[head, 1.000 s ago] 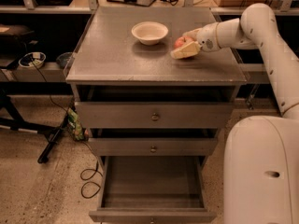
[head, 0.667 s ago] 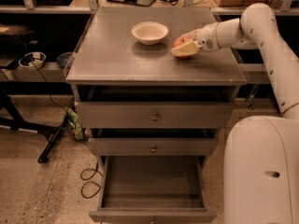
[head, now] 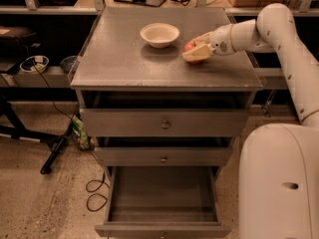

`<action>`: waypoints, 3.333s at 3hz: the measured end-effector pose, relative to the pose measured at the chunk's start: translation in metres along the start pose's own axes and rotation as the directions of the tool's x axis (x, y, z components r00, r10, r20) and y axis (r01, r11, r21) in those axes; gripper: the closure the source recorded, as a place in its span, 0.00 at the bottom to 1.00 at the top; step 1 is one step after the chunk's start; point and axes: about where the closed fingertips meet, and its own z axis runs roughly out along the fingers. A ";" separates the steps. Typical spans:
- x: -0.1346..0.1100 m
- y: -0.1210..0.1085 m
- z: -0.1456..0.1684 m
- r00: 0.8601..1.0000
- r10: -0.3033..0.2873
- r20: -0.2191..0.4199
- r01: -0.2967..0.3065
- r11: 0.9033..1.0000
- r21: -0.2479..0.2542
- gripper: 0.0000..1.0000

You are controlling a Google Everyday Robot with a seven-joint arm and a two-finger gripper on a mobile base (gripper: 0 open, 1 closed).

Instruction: Place apple into bottom drawer

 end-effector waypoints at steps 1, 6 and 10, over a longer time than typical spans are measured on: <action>-0.003 0.003 0.001 1.000 -0.009 0.002 0.009 1.000 -0.009 1.00; -0.035 0.078 -0.092 0.977 -0.189 0.099 0.207 0.952 -0.227 1.00; -0.046 0.134 -0.131 0.962 -0.195 0.192 0.231 0.955 -0.186 1.00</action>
Offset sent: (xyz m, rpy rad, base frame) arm -0.0112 0.0145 0.0194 -0.0086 -0.0296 0.0669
